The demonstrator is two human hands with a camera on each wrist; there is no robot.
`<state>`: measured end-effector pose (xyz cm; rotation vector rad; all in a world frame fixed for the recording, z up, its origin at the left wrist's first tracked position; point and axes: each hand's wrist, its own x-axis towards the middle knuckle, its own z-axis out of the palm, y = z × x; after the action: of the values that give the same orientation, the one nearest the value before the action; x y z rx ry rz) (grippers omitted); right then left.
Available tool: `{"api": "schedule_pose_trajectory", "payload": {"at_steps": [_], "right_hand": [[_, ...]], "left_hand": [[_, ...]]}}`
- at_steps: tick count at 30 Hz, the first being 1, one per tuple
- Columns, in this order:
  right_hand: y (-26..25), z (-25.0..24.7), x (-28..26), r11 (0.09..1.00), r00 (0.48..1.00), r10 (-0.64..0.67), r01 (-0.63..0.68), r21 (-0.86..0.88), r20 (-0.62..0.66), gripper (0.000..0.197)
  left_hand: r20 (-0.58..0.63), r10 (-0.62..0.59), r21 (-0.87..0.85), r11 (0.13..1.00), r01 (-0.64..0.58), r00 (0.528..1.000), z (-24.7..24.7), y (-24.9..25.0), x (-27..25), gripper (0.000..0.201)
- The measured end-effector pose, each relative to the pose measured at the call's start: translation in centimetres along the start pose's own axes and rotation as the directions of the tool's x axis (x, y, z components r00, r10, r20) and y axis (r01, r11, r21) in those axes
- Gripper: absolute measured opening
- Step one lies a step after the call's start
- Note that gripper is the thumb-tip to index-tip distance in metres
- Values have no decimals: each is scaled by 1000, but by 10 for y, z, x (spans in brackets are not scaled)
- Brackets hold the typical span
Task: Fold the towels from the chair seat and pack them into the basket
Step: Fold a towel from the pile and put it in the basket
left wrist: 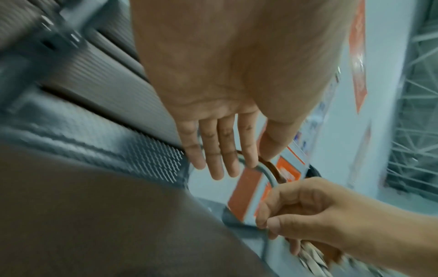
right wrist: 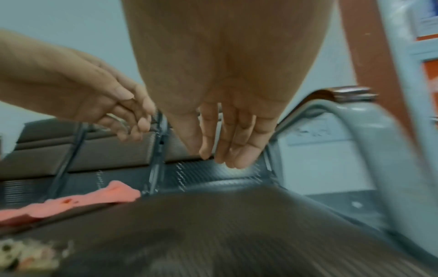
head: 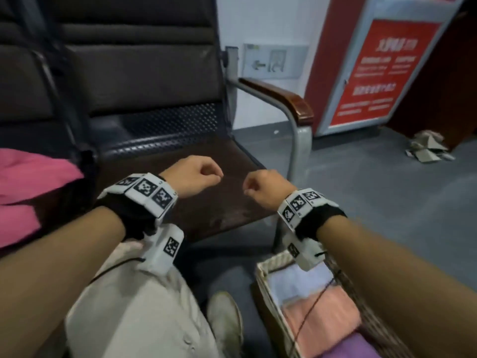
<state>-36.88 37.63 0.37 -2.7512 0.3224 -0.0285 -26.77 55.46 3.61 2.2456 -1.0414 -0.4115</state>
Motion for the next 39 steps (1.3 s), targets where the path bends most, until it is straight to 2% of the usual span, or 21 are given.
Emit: {"api": "schedule_pose_trajectory", "payload": {"at_steps": [5, 8, 15, 19, 22, 24, 26, 28, 30, 32, 33, 36, 37, 39], "right_hand": [[-125, -12, 86, 965, 966, -254, 256, -50, 52, 12], [-196, 6, 126, 927, 923, -364, 373, -53, 121, 12], [-324, 95, 193, 826, 795, -522, 561, -50, 309, 16], [-364, 151, 212, 792, 712, -544, 610, -8, 443, 21], [-381, 189, 212, 739, 582, -547, 674, 20, 601, 51], [-385, 207, 207, 688, 524, -548, 726, -5, 652, 58], [-385, 216, 203, 640, 507, -596, 768, -12, 623, 42], [-381, 213, 202, 615, 491, -630, 789, -1, 602, 24], [-374, 203, 197, 618, 462, -644, 784, 57, 610, 18], [-364, 185, 190, 646, 471, -687, 745, 168, 553, 9], [-359, 174, 187, 666, 504, -704, 713, 219, 501, 9], [-344, 138, 174, 722, 669, -688, 593, 356, 281, 26], [-340, 125, 169, 726, 719, -665, 558, 401, 204, 26], [-330, 99, 159, 713, 790, -609, 506, 486, 69, 11]], "left_hand": [[-247, -141, -56, 990, 131, 959, -102, -83, -50, 5], [-312, -247, -78, 969, 235, 917, -141, -144, -87, 8], [-300, -537, -36, 833, 553, 789, -189, -280, -158, 9], [-171, -674, 28, 726, 687, 719, -189, -327, -181, 33], [-66, -687, 154, 710, 687, 724, -179, -343, -188, 46], [-29, -668, 273, 710, 649, 743, -172, -351, -191, 57], [-32, -662, 283, 712, 642, 749, -170, -355, -193, 55], [-45, -650, 273, 722, 635, 759, -170, -354, -193, 34], [-56, -611, 317, 739, 595, 789, -171, -348, -194, 10], [-88, -546, 240, 800, 549, 833, -170, -337, -190, 3], [-116, -512, 144, 839, 525, 851, -169, -329, -186, 4], [-229, -448, -173, 892, 417, 864, -168, -291, -169, 21], [-271, -408, -244, 905, 348, 872, -169, -277, -164, 26], [-341, -288, -283, 939, 195, 895, -170, -245, -153, 23]]}}
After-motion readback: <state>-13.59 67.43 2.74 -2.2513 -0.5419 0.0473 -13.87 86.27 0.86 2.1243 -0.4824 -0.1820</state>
